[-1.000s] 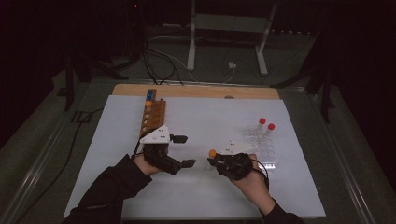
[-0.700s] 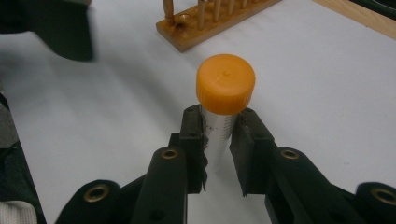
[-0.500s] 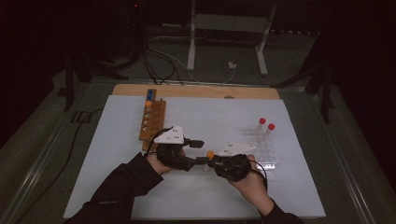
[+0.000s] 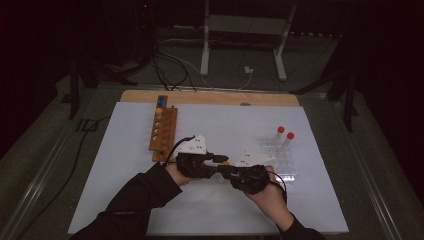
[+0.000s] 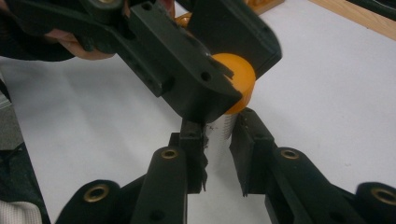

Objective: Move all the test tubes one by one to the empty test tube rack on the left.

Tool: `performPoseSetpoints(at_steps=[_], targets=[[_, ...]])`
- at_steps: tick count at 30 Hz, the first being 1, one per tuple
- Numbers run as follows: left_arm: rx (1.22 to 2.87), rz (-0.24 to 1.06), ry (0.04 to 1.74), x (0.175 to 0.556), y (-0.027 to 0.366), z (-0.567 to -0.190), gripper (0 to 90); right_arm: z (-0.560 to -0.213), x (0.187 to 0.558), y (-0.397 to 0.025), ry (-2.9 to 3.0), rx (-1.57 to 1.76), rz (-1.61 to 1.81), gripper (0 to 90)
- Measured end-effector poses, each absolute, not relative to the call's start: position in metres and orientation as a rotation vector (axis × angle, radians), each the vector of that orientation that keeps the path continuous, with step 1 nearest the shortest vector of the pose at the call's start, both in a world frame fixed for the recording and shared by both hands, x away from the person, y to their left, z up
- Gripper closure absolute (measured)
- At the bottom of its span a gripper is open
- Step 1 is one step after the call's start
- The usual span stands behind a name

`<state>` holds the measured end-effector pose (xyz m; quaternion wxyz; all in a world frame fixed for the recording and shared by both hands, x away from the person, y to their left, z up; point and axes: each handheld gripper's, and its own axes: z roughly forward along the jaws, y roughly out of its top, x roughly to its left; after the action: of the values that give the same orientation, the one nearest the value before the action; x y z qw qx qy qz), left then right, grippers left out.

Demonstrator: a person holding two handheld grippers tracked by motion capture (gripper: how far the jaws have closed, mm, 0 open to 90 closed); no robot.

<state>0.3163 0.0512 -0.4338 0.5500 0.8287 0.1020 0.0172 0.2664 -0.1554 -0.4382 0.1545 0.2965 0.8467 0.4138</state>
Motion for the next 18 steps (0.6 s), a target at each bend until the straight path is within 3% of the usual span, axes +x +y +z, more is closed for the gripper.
performPoseSetpoints(at_steps=[12, 18], targets=[[1.956, 0.077, 0.220, 0.316, 0.052, -0.430, 71.7, -0.438, 0.267, -0.158, 2.415, 0.861, 1.229, 73.8], [1.952, 0.112, 0.253, 0.320, 0.062, -0.423, 71.8, -0.432, 0.266, -0.164, 2.352, 0.879, 1.281, 53.0]])
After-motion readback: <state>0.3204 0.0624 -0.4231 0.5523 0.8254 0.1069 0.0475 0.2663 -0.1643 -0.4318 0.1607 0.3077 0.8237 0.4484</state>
